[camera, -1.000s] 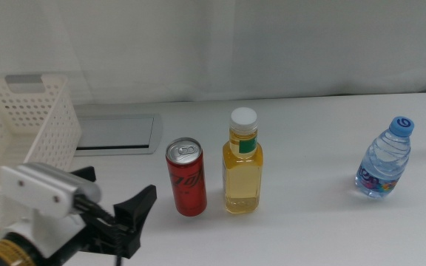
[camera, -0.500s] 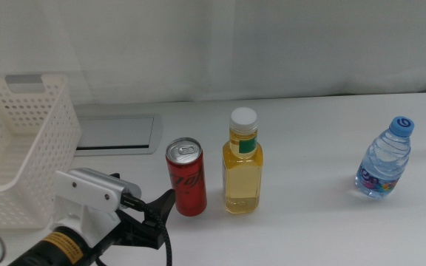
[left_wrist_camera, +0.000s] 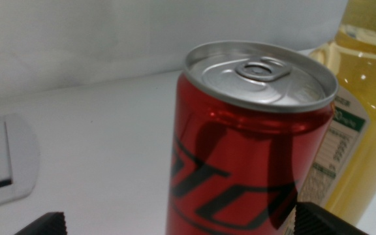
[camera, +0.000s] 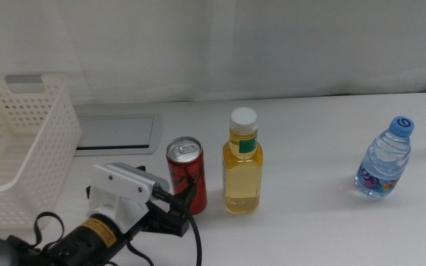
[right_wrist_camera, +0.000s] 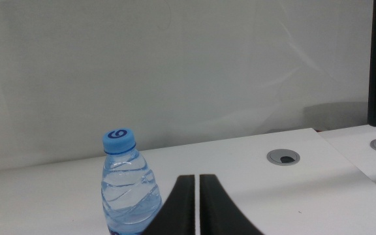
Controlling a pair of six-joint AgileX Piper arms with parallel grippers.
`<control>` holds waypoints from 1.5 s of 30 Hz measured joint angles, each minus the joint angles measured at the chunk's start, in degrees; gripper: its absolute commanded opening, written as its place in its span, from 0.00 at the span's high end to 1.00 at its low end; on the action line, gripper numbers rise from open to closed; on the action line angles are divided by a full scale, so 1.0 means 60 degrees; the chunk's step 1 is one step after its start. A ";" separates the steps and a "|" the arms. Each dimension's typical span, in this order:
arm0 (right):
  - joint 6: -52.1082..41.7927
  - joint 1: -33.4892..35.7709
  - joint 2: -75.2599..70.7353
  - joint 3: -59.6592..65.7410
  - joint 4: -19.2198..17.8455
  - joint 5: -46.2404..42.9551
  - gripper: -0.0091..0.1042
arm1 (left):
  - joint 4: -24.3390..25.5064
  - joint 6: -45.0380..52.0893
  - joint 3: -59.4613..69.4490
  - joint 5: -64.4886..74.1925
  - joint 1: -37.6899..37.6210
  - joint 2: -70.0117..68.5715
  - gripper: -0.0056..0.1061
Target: Use arms to grab the bottles and put them into the dustbin to the left of the table.
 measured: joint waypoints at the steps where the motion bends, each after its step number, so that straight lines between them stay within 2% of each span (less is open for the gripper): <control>1: 0.0000 0.0000 0.0000 0.0000 0.0000 0.0000 0.94 | 0.0016 0.0000 -0.0093 0.0000 0.0000 0.0080 0.13; 18: -0.0050 0.0000 0.0000 0.0000 0.0000 0.0020 0.94 | 0.0343 -0.0479 -0.1229 -0.0046 -0.0007 0.1006 0.13; 26: -0.0050 0.0000 0.0000 0.0000 0.0000 0.0058 0.94 | 0.0366 -0.0538 -0.1722 0.0697 -0.0007 0.1006 0.13; 29: -0.0050 0.0000 0.0000 0.0000 0.0000 0.0074 0.94 | 0.0366 -0.0538 -0.1739 0.0870 -0.0007 0.1006 0.17; 32: -0.0050 0.0000 0.0000 0.0000 0.0000 0.0074 0.94 | 0.0418 -0.0557 -0.1739 0.1228 -0.0028 0.1006 0.38; 37: 0.0003 0.0000 0.0000 0.0000 0.0000 0.0074 0.94 | 0.0367 -0.0543 -0.1759 0.1314 -0.0046 0.1006 0.93; 38: 0.0003 0.0000 0.0000 0.0000 0.0000 0.0074 0.94 | 0.0345 -0.0543 -0.1759 0.1314 -0.0046 0.1006 0.97; 45: 0.0003 0.0000 0.0000 0.0000 0.0000 0.0074 0.94 | 0.0331 -0.0661 -0.1971 0.2478 -0.0058 0.0339 0.98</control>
